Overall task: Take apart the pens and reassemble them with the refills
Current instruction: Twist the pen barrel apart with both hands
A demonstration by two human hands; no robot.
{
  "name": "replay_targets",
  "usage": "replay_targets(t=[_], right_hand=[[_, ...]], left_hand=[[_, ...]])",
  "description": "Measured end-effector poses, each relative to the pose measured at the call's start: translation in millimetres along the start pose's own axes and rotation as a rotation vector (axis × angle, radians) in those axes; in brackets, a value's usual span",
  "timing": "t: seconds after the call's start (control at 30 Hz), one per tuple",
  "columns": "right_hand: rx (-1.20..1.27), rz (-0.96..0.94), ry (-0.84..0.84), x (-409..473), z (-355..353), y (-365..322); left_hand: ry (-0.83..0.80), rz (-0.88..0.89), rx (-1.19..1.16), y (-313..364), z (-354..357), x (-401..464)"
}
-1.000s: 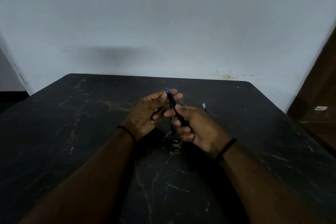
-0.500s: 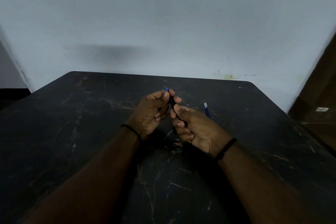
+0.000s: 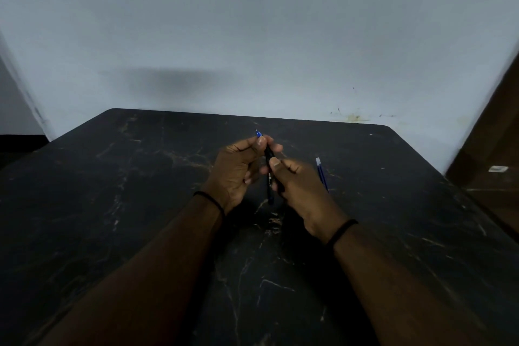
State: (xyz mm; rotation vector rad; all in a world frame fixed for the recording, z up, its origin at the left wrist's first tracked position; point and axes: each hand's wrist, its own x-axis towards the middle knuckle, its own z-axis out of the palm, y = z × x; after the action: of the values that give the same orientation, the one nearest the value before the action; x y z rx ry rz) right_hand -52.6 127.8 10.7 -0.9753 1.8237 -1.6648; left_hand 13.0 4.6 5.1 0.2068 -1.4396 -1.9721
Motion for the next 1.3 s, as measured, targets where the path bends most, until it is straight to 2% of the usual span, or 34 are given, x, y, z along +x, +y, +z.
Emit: replay_targets(t=[0.17,0.33,0.47,0.6,0.73,0.9,1.1,1.2,1.3], right_hand=[[0.003,-0.018,-0.008,-1,-3,-1],[0.136,-0.015,0.022,-2,-6,-1],[0.084,0.041,-0.035,1,-5,3],[0.024,-0.037,0.002,3,-4,7],[0.136,-0.071,0.036,3,-4,9],[0.057,0.02,-0.008,4,-4,8],[0.059,-0.073,0.059,4,-4,10],[0.125,-0.069,0.067,3,-3,9],[0.081,-0.023,0.048,2,-3,7]], left_hand=[[0.067,0.023,0.029,1,-5,0],[0.035,0.006,0.032,0,-6,1],[0.032,-0.006,0.04,0,-10,1],[0.045,-0.015,0.036,1,-12,1],[0.035,-0.034,0.05,1,-10,1],[0.048,-0.037,0.023,-1,-10,1],[0.033,-0.043,0.03,-1,-10,0],[0.015,-0.053,0.019,-2,-11,0],[0.01,-0.05,0.041,-4,-12,2]])
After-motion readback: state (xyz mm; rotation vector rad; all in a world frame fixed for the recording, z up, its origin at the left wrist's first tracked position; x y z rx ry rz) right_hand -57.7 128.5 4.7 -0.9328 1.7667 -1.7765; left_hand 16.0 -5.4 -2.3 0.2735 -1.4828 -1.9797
